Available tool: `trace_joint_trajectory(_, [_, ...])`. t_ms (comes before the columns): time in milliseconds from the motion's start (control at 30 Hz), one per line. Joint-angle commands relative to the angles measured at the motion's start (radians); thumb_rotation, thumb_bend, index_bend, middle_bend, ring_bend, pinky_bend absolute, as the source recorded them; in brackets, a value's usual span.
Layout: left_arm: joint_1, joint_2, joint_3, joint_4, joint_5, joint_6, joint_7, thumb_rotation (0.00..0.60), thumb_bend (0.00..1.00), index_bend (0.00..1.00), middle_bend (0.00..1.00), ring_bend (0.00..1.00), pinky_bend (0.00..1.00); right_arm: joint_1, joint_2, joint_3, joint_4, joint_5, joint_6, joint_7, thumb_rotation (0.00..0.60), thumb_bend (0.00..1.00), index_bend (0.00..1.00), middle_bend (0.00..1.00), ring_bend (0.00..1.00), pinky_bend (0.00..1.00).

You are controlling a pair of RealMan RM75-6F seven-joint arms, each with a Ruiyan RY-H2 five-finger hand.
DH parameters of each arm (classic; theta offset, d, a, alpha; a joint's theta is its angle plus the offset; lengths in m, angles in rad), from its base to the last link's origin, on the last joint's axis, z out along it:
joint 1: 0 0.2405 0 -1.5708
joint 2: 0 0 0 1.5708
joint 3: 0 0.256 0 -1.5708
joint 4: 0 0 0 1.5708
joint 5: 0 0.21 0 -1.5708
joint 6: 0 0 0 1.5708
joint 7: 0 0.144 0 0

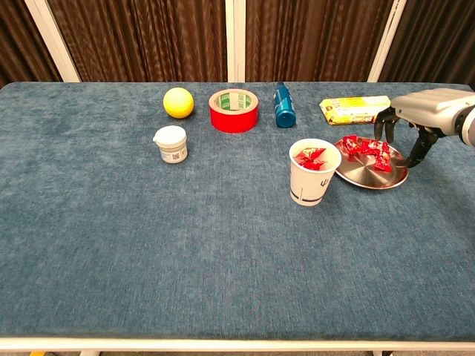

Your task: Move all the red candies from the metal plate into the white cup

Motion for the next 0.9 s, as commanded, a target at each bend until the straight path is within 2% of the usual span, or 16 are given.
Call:
trace_joint_trajectory(33, [0.000,0.001,0.000,-0.001,-0.001,0.000,0.002,0.600,0.09,0.30,0.25,0.17,0.28,-0.003,-0.009,-0.003,0.010,-0.008,-0.005,0.012,0.600,0.17,0.35,0.36,0.17,0.27])
trace_joint_trajectory(633, [0.004,0.002,0.001,-0.002,-0.005,0.004,0.003,0.600,0.09,0.30,0.25,0.17,0.28,0.001,-0.039,-0.007,-0.004,-0.066,-0.003,0.043,0.600,0.17,0.35,0.37,0.17,0.27])
trace_joint_trajectory(900, [0.003,0.001,0.002,-0.002,-0.003,0.002,0.003,0.600,0.09,0.30,0.25,0.17,0.28,0.008,-0.049,-0.010,0.028,-0.028,-0.012,0.002,0.600,0.17,0.35,0.37,0.17,0.27])
